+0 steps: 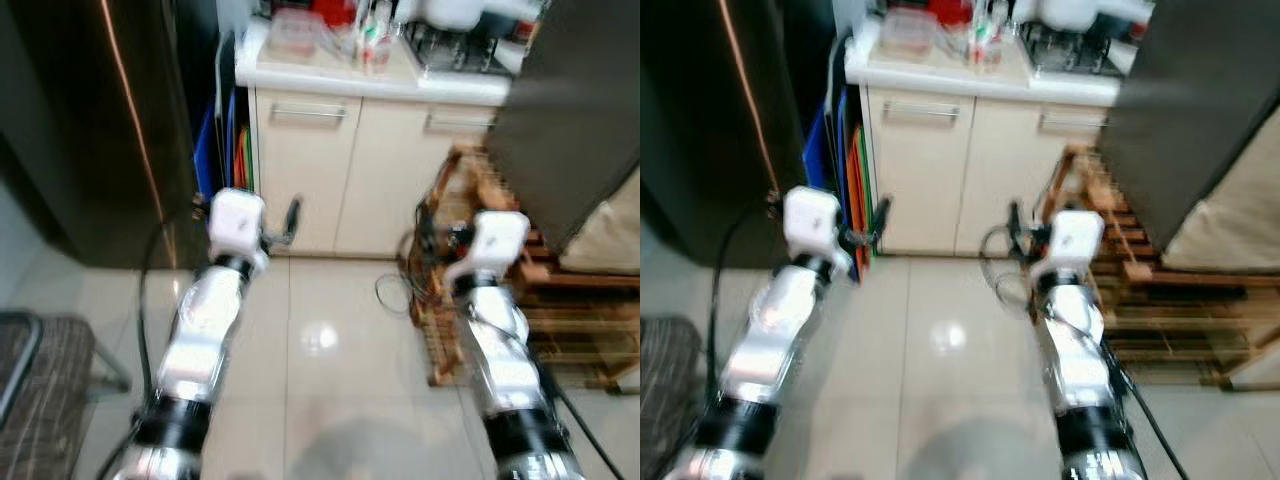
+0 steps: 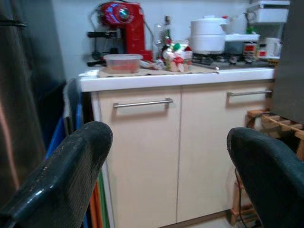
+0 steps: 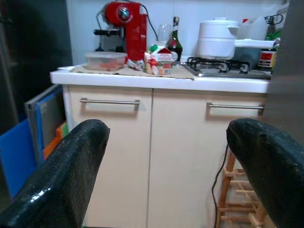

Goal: Restocking fridge

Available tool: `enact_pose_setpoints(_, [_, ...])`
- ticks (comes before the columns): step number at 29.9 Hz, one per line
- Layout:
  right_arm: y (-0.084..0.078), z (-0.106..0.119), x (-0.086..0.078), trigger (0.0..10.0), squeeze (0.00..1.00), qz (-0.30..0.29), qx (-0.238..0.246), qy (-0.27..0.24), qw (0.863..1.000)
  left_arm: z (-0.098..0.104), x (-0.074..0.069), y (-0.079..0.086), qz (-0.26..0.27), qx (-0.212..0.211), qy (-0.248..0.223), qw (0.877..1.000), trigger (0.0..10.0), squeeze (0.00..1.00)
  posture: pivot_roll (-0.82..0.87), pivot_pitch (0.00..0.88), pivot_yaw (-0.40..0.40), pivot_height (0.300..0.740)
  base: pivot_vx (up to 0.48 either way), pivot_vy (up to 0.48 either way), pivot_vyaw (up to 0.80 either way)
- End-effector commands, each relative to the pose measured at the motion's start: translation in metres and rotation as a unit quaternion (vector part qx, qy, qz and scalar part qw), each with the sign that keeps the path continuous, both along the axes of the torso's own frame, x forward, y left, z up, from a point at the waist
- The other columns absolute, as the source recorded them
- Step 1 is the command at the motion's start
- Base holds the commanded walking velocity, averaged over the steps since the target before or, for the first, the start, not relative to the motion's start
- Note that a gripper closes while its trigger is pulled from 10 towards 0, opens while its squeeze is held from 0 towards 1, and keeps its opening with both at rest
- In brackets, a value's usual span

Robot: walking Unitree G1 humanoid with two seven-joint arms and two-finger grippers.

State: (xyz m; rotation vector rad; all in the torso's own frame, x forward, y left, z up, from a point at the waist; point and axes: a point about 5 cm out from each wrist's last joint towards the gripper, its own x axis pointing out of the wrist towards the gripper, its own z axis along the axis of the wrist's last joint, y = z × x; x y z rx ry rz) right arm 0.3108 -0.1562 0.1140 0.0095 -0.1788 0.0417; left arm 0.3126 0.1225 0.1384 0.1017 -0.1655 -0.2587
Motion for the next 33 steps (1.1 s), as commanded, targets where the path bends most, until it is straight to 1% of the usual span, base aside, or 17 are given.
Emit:
enact_pose_setpoints(1, [-0.013,-0.007,-0.002,10.0,0.00,-0.024,-0.006,0.015,1.000,-0.001,-0.004,-0.016,-0.034,0.005,0.006,0.999,10.0,0.00,0.13,0.000,-0.050,0.740,0.472,0.000,0.00])
enact_pose_setpoints(3, [-0.011,-0.012,-0.002,10.0,0.00,-0.020,-0.012,0.035,0.999,-0.003,-0.006,-0.019,-0.044,0.010,0.008,0.999,10.0,0.00,0.12,0.000,-0.048,0.740,0.480,0.000,0.00])
enact_pose_setpoints(7, [-0.013,-0.015,-0.005,10.0,0.00,-0.025,-0.005,0.035,0.999,-0.008,-0.003,-0.018,-0.039,0.025,0.019,0.999,10.0,0.00,0.12,0.000,-0.047,0.740,0.461,0.000,-0.61])
enact_pose_setpoints(13, [-0.017,-0.018,-0.006,10.0,0.00,-0.028,-0.012,0.039,0.999,-0.012,0.002,-0.016,-0.033,0.043,0.033,0.998,10.0,0.00,0.11,0.000,-0.046,0.740,0.000,0.000,-0.60])
enact_pose_setpoints(16, [-0.018,-0.020,-0.007,10.0,0.00,-0.030,-0.010,0.043,0.999,-0.012,0.008,-0.010,-0.027,0.049,0.035,0.998,10.0,0.00,0.11,0.000,-0.044,0.740,0.000,0.000,-0.60])
enact_pose_setpoints(24, [-0.013,-0.021,-0.007,10.0,0.00,-0.024,-0.005,0.044,0.999,-0.012,0.010,-0.009,-0.036,0.054,0.034,0.997,10.0,0.00,0.11,0.000,-0.043,0.740,0.000,0.000,-0.61])
enact_pose_setpoints(25, [-0.014,-0.019,-0.007,10.0,0.00,-0.030,-0.001,0.038,0.999,-0.014,0.011,-0.004,-0.017,0.030,0.042,0.999,10.0,0.00,0.11,0.000,-0.042,0.740,0.000,0.000,-0.63])
enact_pose_setpoints(26, [-0.015,-0.018,-0.008,10.0,0.00,-0.034,0.001,0.036,0.999,-0.015,0.012,-0.001,-0.003,0.015,0.046,0.999,10.0,0.00,0.11,0.000,-0.041,0.740,0.000,0.000,-0.63])
enact_pose_setpoints(27, [-0.015,-0.018,-0.008,10.0,0.00,-0.034,0.001,0.036,0.999,-0.015,0.012,-0.001,-0.003,0.015,0.046,0.999,10.0,0.00,0.11,0.000,-0.041,0.740,0.000,0.000,-0.63])
enact_pose_setpoints(28, [-0.023,-0.016,-0.012,10.0,0.03,-0.061,0.005,0.029,0.998,-0.021,0.013,0.017,0.051,-0.027,0.070,0.996,10.0,0.00,0.11,0.000,-0.041,0.740,0.000,0.000,-0.63])
enact_pose_setpoints(29, [-0.027,-0.015,-0.014,10.0,0.03,-0.072,0.007,0.028,0.997,-0.025,0.013,0.024,0.071,-0.042,0.082,0.993,10.0,0.00,0.11,0.000,-0.040,0.740,0.000,0.000,-0.63])
enact_pose_setpoints(30, [-0.031,-0.015,-0.016,10.0,0.07,-0.085,0.007,0.026,0.996,-0.029,0.013,0.030,0.091,-0.059,0.098,0.989,10.0,0.00,0.11,0.000,-0.041,0.740,0.000,0.000,-0.64])
enact_pose_setpoints(31, [-0.035,-0.015,-0.019,10.0,0.07,-0.094,0.008,0.027,0.995,-0.034,0.012,0.035,0.102,-0.069,0.111,0.986,10.0,0.00,0.10,0.000,-0.042,0.740,0.000,0.000,-0.64])
enact_pose_setpoints(33, [-0.041,-0.018,-0.026,10.0,0.09,-0.109,0.002,0.032,0.994,-0.041,0.010,0.040,0.105,-0.077,0.131,0.983,10.0,0.00,0.10,0.000,-0.042,0.740,0.000,0.000,-0.63])
